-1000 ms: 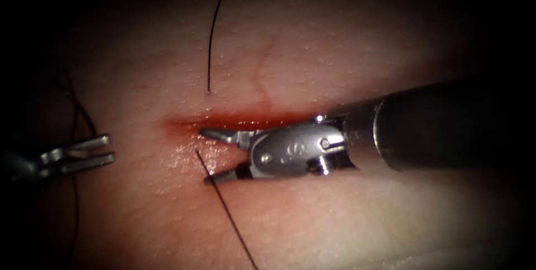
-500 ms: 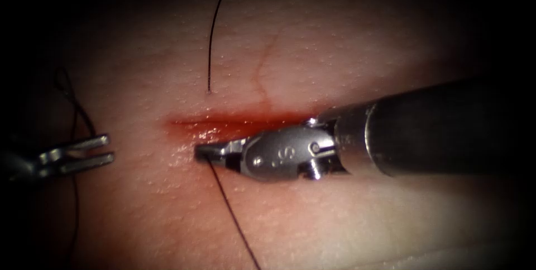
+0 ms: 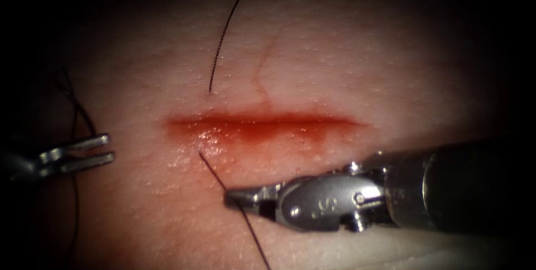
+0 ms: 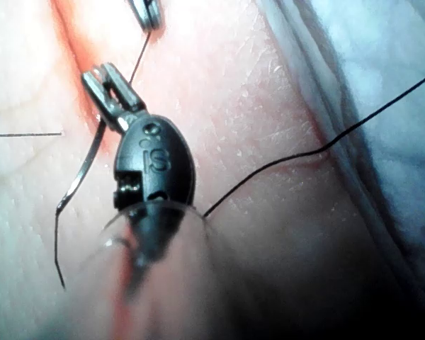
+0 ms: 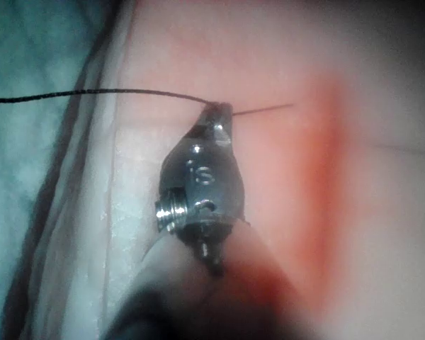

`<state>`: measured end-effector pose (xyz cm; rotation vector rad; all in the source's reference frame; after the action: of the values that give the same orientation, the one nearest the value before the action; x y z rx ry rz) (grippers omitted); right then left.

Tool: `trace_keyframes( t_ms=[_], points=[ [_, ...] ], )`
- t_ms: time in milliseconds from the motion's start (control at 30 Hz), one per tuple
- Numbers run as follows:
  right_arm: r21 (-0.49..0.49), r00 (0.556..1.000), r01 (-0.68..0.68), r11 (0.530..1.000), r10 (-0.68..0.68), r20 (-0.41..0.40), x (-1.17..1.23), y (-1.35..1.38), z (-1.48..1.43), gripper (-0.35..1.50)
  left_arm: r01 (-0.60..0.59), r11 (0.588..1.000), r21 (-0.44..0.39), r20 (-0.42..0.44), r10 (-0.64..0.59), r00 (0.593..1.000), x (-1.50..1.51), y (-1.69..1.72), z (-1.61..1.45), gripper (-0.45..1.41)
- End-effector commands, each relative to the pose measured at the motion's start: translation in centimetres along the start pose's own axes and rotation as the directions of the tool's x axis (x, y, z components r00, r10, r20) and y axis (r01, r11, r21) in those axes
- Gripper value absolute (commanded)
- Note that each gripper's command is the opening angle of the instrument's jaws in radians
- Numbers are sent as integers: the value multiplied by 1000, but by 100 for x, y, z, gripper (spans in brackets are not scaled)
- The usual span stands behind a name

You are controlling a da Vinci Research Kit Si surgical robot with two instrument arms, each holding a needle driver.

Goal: Wound Closure
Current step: Use the right gripper to pull the suture through until a short suture tail remains

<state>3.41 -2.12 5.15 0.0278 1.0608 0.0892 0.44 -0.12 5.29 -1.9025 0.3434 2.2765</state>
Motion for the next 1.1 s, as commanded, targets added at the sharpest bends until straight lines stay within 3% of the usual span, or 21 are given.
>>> trace_keyframes(
  t_ms=[33, 333, 667, 700, 767, 800, 833, 1067, 1100],
  points=[
    [7, 1000, 0, 1000, 0, 0, 2, -15, 0, -35, -1, 1000, 0, -1, 1, 1000, -6, 1, 6, -45],
    [38, 1000, 11, 999, -11, -3, 29, -69, -41, -35, -1, 1000, 1, 0, 1, 1000, -6, 2, 7, -45],
    [98, 1000, 7, 995, -5, -13, 46, -97, -62, -35, -2, 1000, 2, 0, 2, 1000, -6, 2, 8, -45],
    [102, 1000, 0, 995, 1, -15, 48, -97, -63, -25, -2, 1000, 2, 0, 2, 1000, -5, 3, 8, -45],
    [94, 1000, -19, 995, 21, -19, 50, -89, -60, 76, -2, 1000, 2, 0, 2, 1000, -5, 3, 8, -45],
    [82, 999, -34, 996, 36, -30, 50, -79, -58, 104, -2, 1000, 2, 0, 2, 1000, -5, 3, 8, -45],
    [69, 997, -66, 995, 69, -36, 50, -71, -55, 118, -2, 1000, 2, 0, 2, 1000, -5, 3, 8, -45],
    [11, 993, -84, 996, 85, -80, 39, 8, -38, 118, -2, 1000, 2, 0, 2, 1000, -5, 3, 8, -45],
    [11, 993, -84, 996, 85, -80, 39, 8, -38, 118, -2, 1000, 2, 0, 2, 1000, -5, 3, 8, -45]
  ],
)
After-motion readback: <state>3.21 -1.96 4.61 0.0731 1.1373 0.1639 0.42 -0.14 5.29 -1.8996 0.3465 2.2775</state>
